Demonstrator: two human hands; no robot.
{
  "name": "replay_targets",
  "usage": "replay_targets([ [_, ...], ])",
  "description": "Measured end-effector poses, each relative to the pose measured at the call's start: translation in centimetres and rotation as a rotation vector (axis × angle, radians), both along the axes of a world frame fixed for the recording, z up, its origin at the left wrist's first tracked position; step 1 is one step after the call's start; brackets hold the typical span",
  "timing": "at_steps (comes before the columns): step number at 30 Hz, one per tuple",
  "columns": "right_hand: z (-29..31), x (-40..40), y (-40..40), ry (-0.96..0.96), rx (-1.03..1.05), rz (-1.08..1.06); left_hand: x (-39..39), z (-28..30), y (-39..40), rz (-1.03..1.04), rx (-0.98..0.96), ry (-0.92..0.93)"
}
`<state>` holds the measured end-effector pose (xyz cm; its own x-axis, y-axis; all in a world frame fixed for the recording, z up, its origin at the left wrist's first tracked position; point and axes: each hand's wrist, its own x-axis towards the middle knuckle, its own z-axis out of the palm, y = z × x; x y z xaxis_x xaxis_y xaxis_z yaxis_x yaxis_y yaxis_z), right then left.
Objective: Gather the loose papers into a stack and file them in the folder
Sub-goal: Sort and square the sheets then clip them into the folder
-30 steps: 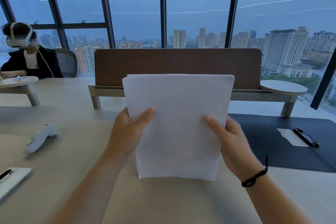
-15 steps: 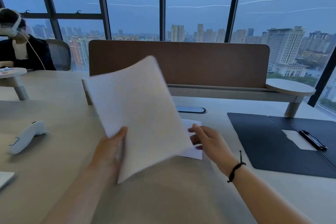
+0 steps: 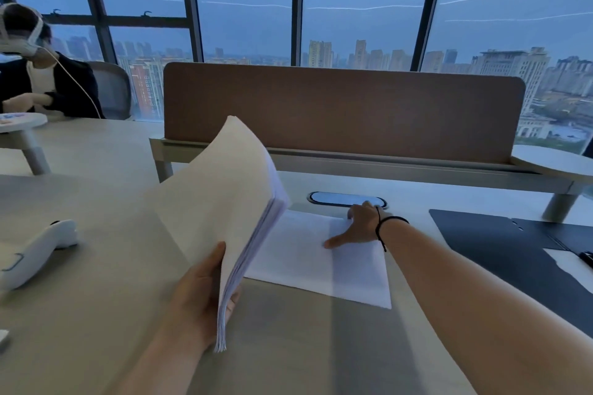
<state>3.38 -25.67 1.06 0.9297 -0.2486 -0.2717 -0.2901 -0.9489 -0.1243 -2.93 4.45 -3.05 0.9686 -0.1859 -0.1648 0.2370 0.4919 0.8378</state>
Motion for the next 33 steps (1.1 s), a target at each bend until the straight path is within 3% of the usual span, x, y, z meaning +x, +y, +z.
replay_targets([
  [5,1.8,-1.5,0.1,0.094,0.11,-0.051,-0.1,0.5,-0.5,-0.052,0.02,0.116],
  [7,2.3,-3.2,0.0,0.048,0.229,-0.007,-0.2,0.4,-0.6,-0.02,0.045,0.116],
  [12,-0.6,-9.8,-0.4,-0.229,0.908,-0.156,-0.8,0.2,-1.3,0.053,0.118,0.003],
  [18,-1.5,-17.4,1.9,-0.417,1.415,-0.29,-2.9,1.2,-2.9,0.045,0.295,-0.109],
  [22,-0.3,-20.0,2.7,-0.449,1.524,-0.337,-4.5,2.6,-3.5,0.133,0.383,-0.189],
  [28,4.7,-22.0,1.6,-0.596,1.436,-0.125,-8.4,8.2,-4.4,0.267,0.594,-0.7],
  [30,6.3,-22.2,1.5,-0.72,1.45,-0.093,-9.4,9.7,-5.2,0.283,0.544,-0.802],
  [33,6.7,-22.8,1.8,-0.869,1.421,-0.074,-9.9,10.7,-6.1,0.233,0.412,-0.798],
])
